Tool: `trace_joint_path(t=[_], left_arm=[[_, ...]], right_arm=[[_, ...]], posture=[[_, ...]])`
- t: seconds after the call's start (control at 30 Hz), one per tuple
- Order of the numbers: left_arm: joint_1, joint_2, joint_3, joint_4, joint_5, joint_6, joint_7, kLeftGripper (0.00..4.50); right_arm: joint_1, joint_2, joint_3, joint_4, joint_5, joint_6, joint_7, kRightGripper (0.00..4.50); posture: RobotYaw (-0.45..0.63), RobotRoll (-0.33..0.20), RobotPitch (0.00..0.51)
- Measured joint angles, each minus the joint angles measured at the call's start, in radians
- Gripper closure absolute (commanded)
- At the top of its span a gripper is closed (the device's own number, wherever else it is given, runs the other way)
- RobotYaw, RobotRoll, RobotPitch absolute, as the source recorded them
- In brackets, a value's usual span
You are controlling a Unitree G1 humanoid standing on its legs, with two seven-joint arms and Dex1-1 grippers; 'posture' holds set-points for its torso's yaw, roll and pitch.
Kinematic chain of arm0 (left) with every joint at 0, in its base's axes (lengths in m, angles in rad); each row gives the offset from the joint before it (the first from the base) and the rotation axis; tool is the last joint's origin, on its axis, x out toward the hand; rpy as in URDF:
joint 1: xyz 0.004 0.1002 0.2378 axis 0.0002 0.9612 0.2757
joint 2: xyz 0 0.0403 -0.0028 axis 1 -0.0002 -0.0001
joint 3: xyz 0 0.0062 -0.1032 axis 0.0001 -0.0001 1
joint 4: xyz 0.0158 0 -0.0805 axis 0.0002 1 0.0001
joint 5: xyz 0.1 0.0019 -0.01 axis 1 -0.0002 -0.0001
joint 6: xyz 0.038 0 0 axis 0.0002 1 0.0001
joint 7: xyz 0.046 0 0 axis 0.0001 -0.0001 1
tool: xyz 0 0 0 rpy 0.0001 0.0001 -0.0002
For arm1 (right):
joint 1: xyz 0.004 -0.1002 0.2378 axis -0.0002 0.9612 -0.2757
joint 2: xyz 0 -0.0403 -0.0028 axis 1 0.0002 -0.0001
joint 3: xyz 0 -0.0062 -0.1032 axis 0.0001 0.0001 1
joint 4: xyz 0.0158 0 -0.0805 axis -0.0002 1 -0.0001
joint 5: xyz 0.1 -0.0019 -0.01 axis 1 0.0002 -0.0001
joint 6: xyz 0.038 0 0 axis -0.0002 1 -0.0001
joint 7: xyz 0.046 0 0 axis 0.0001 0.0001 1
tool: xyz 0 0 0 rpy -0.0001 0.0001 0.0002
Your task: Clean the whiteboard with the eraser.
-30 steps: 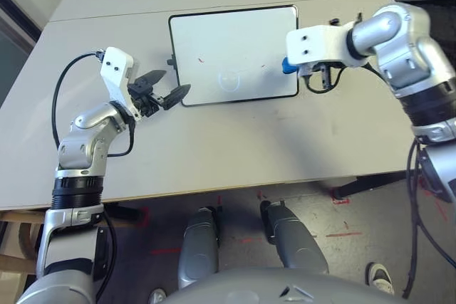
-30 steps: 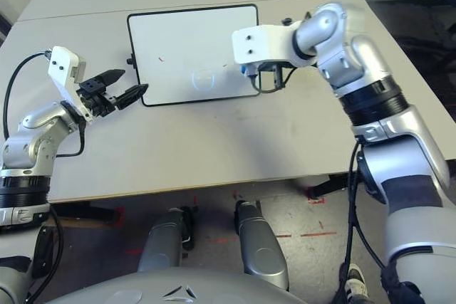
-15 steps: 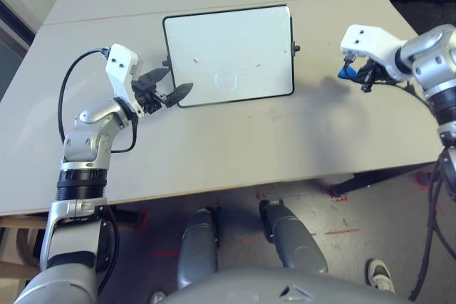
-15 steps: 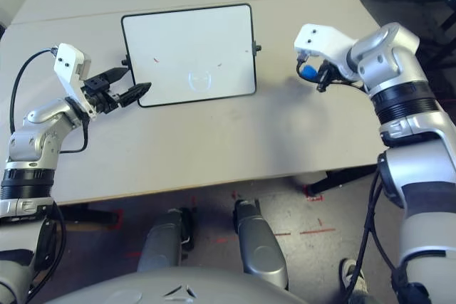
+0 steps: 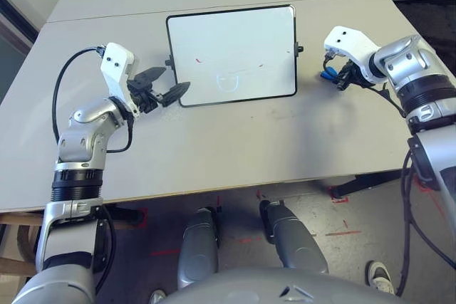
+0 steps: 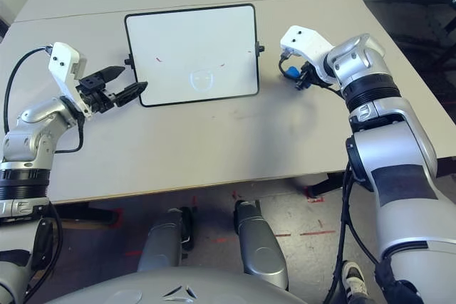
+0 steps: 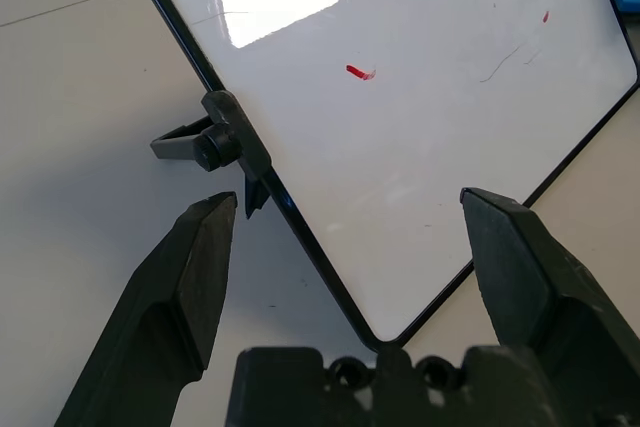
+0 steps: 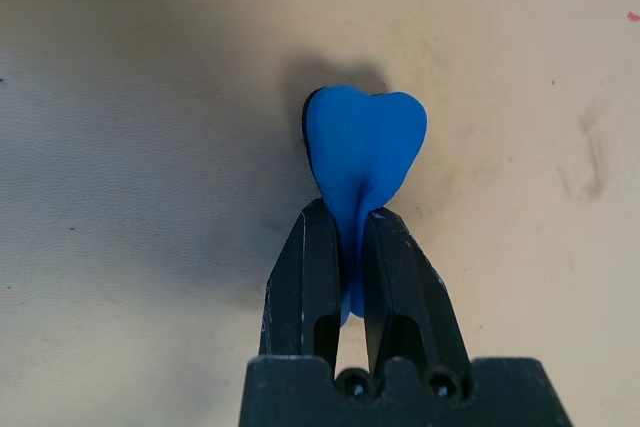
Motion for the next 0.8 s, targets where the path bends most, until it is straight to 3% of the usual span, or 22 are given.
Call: trace_joint_path(t=[0.3, 0.57, 0.7, 0.8], left_arm=[[0.0, 0.01, 0.008, -0.008, -0.002, 0.006, 0.0, 0.0], [0.003, 0.0, 0.104, -0.072, -0.05, 0.018, 0.048, 0.0], [0.003, -0.036, 0.162, -0.075, -0.053, 0.01, 0.154, 0.0], [0.003, -0.063, 0.248, -0.069, -0.031, -0.021, 0.322, 0.0]], right_arm=[[-0.002, -0.052, -0.052, -0.017, 0.066, 0.005, 0.064, 0.1], [0.063, -0.179, -0.305, -0.123, 0.299, -0.073, 0.135, 0.04], [0.128, -0.155, -0.46, -0.136, 0.427, -0.138, 0.058, 0.04], [0.203, -0.119, -0.586, -0.148, 0.516, -0.259, -0.06, 0.04]], posture=[[-0.13, 0.0, 0.193], [-0.1, 0.0, 0.205], [-0.09, 0.0, 0.213], [-0.07, 0.0, 0.217]])
